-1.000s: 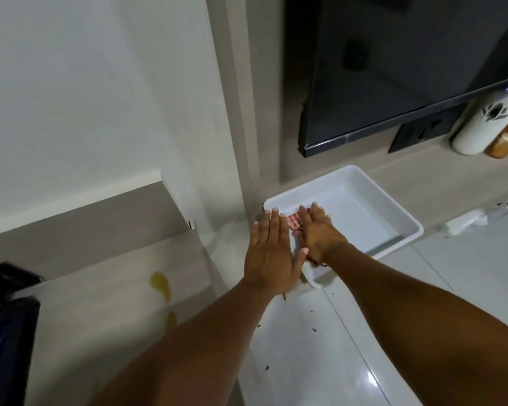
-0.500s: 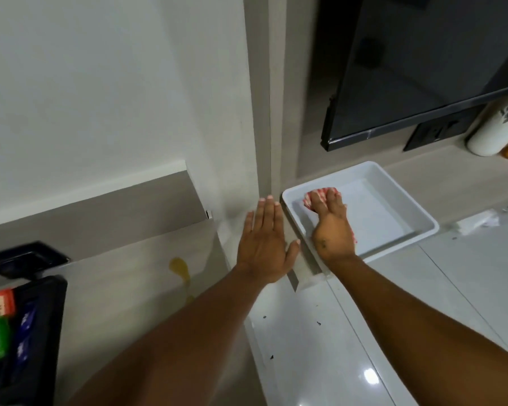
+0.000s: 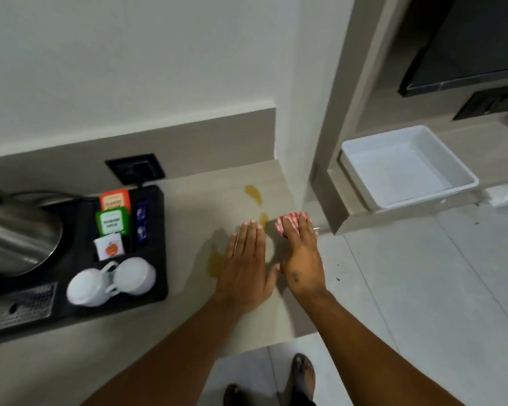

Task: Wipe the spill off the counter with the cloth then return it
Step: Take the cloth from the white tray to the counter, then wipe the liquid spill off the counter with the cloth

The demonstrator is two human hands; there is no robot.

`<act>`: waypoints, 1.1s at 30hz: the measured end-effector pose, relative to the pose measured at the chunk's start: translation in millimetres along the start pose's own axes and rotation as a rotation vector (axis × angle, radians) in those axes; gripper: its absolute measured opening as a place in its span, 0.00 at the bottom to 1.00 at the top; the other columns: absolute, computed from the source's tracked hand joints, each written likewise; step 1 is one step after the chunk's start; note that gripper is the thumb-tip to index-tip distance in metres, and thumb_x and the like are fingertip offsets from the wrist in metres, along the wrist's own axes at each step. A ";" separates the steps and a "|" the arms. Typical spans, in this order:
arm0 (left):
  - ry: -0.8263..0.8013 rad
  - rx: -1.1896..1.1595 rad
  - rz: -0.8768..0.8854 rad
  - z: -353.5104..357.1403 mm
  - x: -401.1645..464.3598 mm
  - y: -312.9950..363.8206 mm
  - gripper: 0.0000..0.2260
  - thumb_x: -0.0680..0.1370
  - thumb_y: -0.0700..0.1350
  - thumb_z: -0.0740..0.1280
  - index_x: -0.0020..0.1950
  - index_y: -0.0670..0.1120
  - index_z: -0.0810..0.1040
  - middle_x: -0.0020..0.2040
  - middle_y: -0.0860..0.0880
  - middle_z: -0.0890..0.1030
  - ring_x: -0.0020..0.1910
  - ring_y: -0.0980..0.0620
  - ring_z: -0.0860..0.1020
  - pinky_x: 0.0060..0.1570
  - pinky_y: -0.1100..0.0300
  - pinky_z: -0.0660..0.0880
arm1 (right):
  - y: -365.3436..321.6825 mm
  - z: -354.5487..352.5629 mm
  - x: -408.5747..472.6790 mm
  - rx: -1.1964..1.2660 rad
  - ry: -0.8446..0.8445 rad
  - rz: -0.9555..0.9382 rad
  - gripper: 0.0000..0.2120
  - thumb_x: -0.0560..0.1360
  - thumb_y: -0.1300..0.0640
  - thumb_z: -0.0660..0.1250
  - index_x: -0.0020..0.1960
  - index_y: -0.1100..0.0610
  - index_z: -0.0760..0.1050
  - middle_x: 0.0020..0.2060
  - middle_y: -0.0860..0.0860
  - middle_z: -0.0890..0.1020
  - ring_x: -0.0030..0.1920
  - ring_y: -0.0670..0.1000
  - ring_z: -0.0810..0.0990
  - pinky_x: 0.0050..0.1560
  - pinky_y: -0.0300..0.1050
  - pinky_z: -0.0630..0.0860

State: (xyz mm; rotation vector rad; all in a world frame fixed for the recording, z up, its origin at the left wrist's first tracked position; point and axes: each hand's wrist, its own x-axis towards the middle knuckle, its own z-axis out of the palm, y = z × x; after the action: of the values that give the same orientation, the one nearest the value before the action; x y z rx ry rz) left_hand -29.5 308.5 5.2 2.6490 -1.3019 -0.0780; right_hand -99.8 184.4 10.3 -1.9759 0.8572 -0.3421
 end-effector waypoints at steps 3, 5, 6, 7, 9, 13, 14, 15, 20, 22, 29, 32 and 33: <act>-0.042 -0.010 -0.064 14.3 -67.2 -40.1 0.40 0.80 0.63 0.56 0.82 0.37 0.54 0.82 0.36 0.59 0.82 0.38 0.58 0.80 0.41 0.56 | 3.7 29.5 -47.8 -0.167 -0.040 -0.020 0.40 0.74 0.68 0.68 0.79 0.46 0.56 0.82 0.50 0.50 0.81 0.51 0.44 0.80 0.54 0.49; -0.089 -0.008 -0.119 24.2 -105.2 -64.2 0.42 0.80 0.66 0.55 0.82 0.38 0.52 0.83 0.37 0.56 0.82 0.38 0.55 0.80 0.42 0.55 | 9.5 41.0 -73.6 -0.212 -0.049 0.027 0.40 0.75 0.68 0.66 0.80 0.47 0.54 0.82 0.52 0.50 0.81 0.55 0.46 0.79 0.56 0.52; -0.117 0.001 -0.146 27.4 -120.8 -75.6 0.42 0.80 0.66 0.54 0.83 0.38 0.50 0.83 0.37 0.53 0.82 0.38 0.54 0.81 0.43 0.53 | 12.5 45.6 -83.3 -0.229 -0.042 0.057 0.36 0.77 0.66 0.65 0.80 0.48 0.55 0.82 0.52 0.51 0.81 0.56 0.47 0.79 0.58 0.54; -0.136 0.008 -0.164 30.4 -131.8 -85.9 0.43 0.80 0.67 0.53 0.83 0.38 0.49 0.83 0.38 0.51 0.83 0.38 0.53 0.81 0.44 0.51 | 16.2 49.1 -89.4 -0.253 -0.029 0.078 0.32 0.79 0.63 0.63 0.79 0.49 0.56 0.81 0.53 0.53 0.81 0.56 0.48 0.78 0.60 0.56; -0.167 0.014 -0.181 34.2 -142.9 -100.5 0.44 0.80 0.69 0.51 0.83 0.38 0.47 0.83 0.39 0.48 0.83 0.39 0.49 0.81 0.47 0.46 | 24.6 53.2 -96.3 -0.333 -0.003 0.077 0.26 0.81 0.57 0.60 0.78 0.52 0.61 0.80 0.53 0.59 0.80 0.56 0.52 0.78 0.61 0.58; -0.213 0.026 -0.199 36.7 -137.1 -107.2 0.46 0.79 0.72 0.47 0.83 0.38 0.43 0.84 0.39 0.45 0.83 0.41 0.42 0.82 0.43 0.48 | 34.7 59.5 -97.0 -0.501 0.011 0.013 0.27 0.82 0.46 0.51 0.78 0.55 0.61 0.79 0.54 0.63 0.80 0.56 0.55 0.79 0.58 0.55; -0.219 0.023 -0.209 35.6 -134.7 -106.6 0.46 0.79 0.73 0.44 0.82 0.39 0.41 0.84 0.39 0.43 0.83 0.41 0.40 0.82 0.43 0.47 | 34.7 60.3 -94.4 -0.521 0.016 0.024 0.29 0.82 0.44 0.48 0.78 0.56 0.60 0.79 0.54 0.63 0.80 0.56 0.54 0.79 0.57 0.54; -0.227 0.016 -0.217 35.4 -133.6 -107.1 0.47 0.78 0.74 0.42 0.82 0.39 0.40 0.84 0.39 0.41 0.83 0.42 0.38 0.82 0.44 0.46 | 35.2 62.7 -89.9 -0.539 0.028 0.037 0.29 0.82 0.44 0.48 0.78 0.56 0.60 0.79 0.54 0.62 0.80 0.57 0.54 0.80 0.57 0.53; -0.208 0.009 -0.213 40.2 -136.2 -108.9 0.47 0.79 0.73 0.42 0.82 0.37 0.41 0.84 0.38 0.41 0.83 0.41 0.39 0.82 0.42 0.48 | 24.7 66.6 -17.2 -0.538 0.118 0.076 0.27 0.80 0.55 0.56 0.78 0.59 0.58 0.79 0.58 0.62 0.80 0.60 0.53 0.80 0.58 0.50; -0.189 0.001 -0.201 40.8 -134.5 -109.5 0.46 0.79 0.72 0.46 0.82 0.36 0.44 0.84 0.37 0.44 0.83 0.40 0.42 0.81 0.41 0.49 | 13.1 67.7 25.7 -0.512 0.110 0.033 0.27 0.79 0.57 0.56 0.77 0.57 0.61 0.78 0.57 0.63 0.80 0.60 0.54 0.80 0.58 0.48; -0.208 -0.030 -0.183 35.2 -134.1 -108.9 0.46 0.79 0.71 0.45 0.82 0.36 0.43 0.83 0.36 0.42 0.83 0.39 0.39 0.81 0.40 0.48 | 18.7 67.6 45.8 -0.559 0.044 -0.080 0.24 0.80 0.56 0.55 0.76 0.55 0.65 0.78 0.56 0.64 0.80 0.59 0.51 0.80 0.54 0.43; -0.165 -0.054 -0.172 34.4 -134.0 -110.2 0.45 0.80 0.70 0.49 0.82 0.34 0.48 0.83 0.34 0.48 0.83 0.38 0.45 0.80 0.39 0.53 | 14.7 68.4 58.3 -0.588 0.058 -0.077 0.23 0.80 0.56 0.56 0.75 0.55 0.66 0.77 0.56 0.65 0.80 0.59 0.53 0.79 0.55 0.44; -0.148 -0.063 -0.172 34.7 -133.4 -110.4 0.45 0.80 0.70 0.51 0.81 0.34 0.50 0.83 0.34 0.50 0.83 0.37 0.46 0.80 0.38 0.54 | 11.1 68.9 70.7 -0.597 0.058 -0.090 0.22 0.80 0.57 0.56 0.74 0.55 0.67 0.76 0.56 0.67 0.79 0.59 0.55 0.80 0.56 0.46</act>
State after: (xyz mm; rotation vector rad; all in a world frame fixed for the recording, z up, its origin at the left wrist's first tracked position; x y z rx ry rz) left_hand -29.8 474.6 -54.8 2.7393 -1.0878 -0.3391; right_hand -16.2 176.5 -42.8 -2.5713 0.9876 -0.2073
